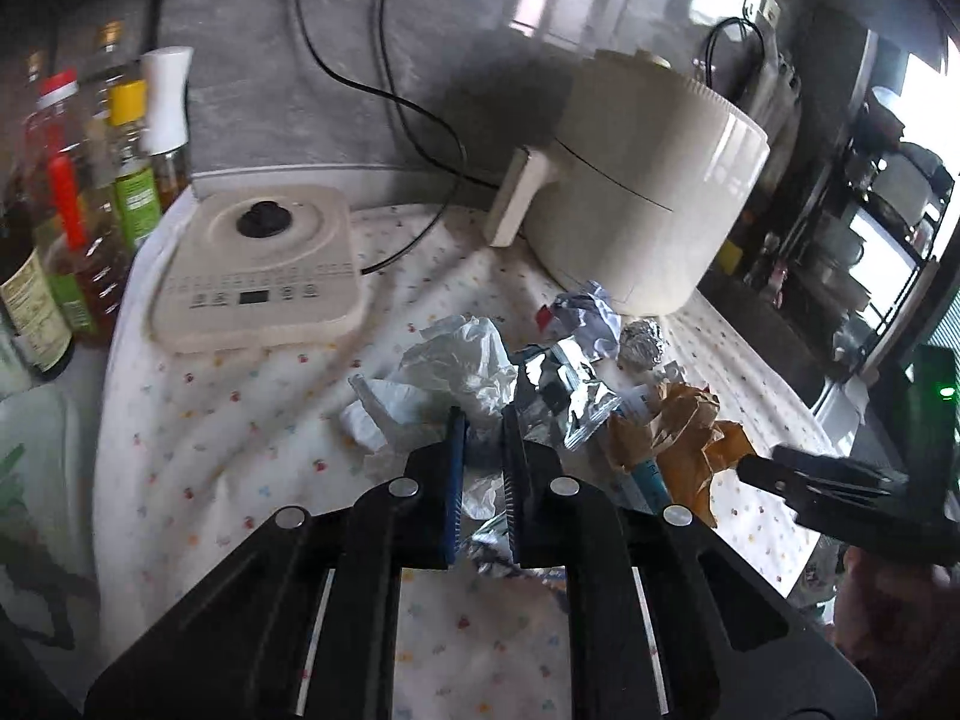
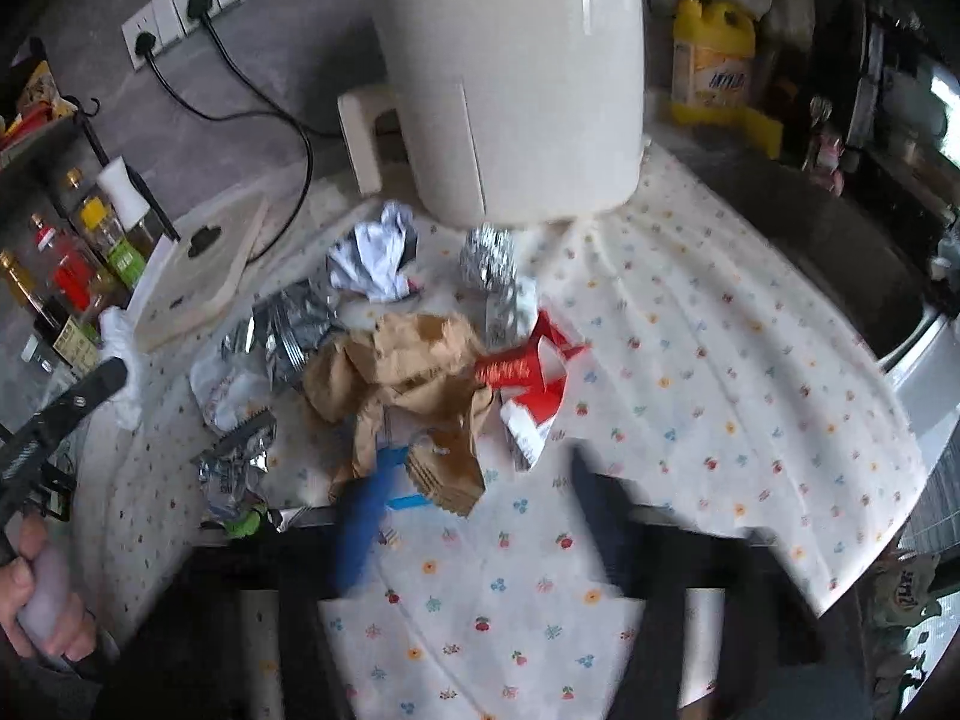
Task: Collect trash
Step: 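Grasp the crumpled white tissue with the left tool while the right tool grasps brown paper, then carry both items to the white bin while the right tool releases the brown paper inside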
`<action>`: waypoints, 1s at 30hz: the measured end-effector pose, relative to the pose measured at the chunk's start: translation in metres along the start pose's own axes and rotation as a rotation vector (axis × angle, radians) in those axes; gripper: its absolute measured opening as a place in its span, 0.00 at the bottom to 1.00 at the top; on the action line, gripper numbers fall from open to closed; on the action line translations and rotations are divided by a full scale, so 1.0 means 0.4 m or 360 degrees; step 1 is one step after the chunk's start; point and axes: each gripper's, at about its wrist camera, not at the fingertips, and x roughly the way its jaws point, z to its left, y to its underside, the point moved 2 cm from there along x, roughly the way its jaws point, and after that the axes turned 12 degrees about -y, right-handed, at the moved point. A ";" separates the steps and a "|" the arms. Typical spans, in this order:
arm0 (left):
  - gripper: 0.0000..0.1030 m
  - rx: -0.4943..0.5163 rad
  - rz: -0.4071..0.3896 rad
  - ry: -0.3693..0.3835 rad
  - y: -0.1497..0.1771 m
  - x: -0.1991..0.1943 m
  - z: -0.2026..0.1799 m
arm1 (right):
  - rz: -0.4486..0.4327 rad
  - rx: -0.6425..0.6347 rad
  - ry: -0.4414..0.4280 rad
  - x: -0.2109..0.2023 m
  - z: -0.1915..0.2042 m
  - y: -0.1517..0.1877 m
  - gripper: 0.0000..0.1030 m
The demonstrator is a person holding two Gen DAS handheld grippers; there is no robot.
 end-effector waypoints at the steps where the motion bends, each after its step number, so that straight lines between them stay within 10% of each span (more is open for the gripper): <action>1: 0.12 -0.0005 0.0000 0.0000 0.002 -0.003 0.003 | 0.0026 0.0013 -0.0023 0.005 -0.004 0.003 0.11; 14: 0.12 0.0102 -0.0058 0.0122 0.018 -0.065 -0.099 | -0.0143 0.0032 0.0028 -0.165 -0.038 0.076 0.05; 30: 0.12 0.0512 0.0012 0.0551 0.131 -0.108 -0.508 | -0.0293 0.0423 0.0325 -0.427 -0.312 0.301 0.05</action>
